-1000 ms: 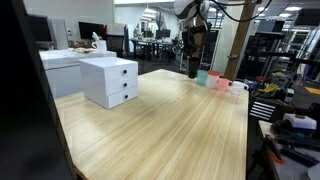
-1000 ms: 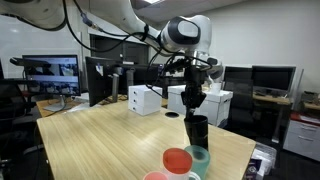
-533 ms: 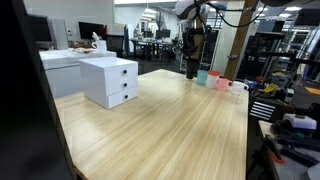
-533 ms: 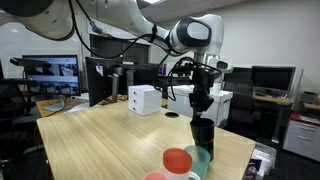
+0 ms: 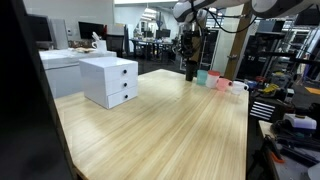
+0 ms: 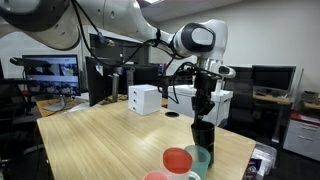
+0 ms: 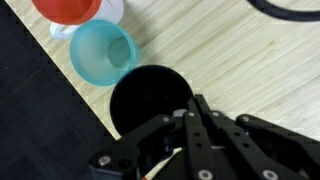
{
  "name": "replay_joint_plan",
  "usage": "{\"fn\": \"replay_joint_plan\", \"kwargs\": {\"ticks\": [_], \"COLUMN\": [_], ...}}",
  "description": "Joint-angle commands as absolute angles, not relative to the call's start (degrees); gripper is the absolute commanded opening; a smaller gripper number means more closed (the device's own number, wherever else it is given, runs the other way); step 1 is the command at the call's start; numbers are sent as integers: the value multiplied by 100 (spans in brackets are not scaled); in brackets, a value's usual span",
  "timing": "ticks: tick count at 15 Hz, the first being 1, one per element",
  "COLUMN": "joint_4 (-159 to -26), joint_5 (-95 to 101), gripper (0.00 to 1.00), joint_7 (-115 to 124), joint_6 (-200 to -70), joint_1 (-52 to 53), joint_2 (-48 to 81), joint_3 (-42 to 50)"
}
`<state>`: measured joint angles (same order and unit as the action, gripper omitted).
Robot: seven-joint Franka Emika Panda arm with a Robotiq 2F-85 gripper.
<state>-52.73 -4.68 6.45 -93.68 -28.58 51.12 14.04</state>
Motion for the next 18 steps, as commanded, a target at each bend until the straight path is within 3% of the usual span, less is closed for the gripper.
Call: {"fn": "replay_joint_plan", "kwargs": {"ticks": [1,2,3,5,13,18], "joint_4": [-4908,-4861,-4816,-4720,-4548,-4544], "joint_5": [-641,-652,-661,-665,-575,-456], "gripper": [4,4,30,36,97,100], "joint_7": [839,869,892,923,935,897], "joint_6": [-9127,-9103,-9074,-9028,-9060,-8775], "joint_1": [-3006,-3027,-3045,-3072,-2967,-2650], "joint_2": [5305,5331,5358,5406,5240,4760], "joint_3": [1367,1364,1361,1356,1382,1416]}}
